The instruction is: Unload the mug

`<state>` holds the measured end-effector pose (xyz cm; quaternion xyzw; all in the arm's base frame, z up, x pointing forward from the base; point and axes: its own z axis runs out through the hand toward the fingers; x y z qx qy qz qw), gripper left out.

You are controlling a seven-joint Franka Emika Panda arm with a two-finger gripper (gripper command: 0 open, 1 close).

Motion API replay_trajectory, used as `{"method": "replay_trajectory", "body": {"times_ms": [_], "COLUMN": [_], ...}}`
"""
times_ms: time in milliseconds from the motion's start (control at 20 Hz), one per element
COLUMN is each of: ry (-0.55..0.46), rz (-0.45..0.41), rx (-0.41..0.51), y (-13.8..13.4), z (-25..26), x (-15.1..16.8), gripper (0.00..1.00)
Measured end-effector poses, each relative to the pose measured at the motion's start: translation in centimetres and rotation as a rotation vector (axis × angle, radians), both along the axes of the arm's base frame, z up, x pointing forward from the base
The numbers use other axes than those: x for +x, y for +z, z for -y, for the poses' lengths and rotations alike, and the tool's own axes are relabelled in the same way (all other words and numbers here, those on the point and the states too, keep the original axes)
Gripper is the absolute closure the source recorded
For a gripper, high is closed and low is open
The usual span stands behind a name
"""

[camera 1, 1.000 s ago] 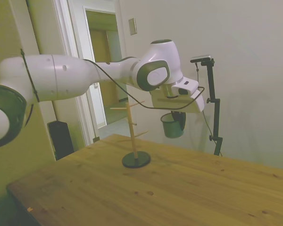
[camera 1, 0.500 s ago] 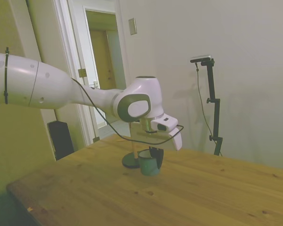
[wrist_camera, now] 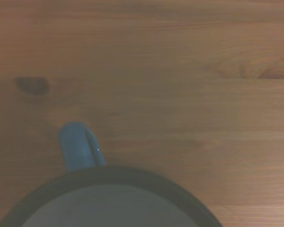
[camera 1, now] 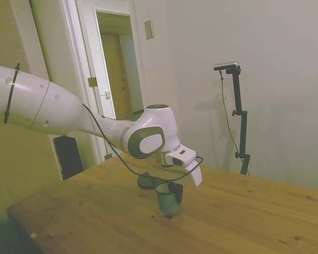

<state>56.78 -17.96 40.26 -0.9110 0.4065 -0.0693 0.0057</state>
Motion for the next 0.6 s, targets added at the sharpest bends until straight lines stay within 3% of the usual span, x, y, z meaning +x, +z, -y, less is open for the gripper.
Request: {"method": "replay_trajectory", "body": {"times_ms": [600], "ry": [-0.04], "rz": [0.022], "rx": [-0.003], "y": [-2.1], "z": [-0.3], "x": [-0.7], "gripper": [1.0]}}
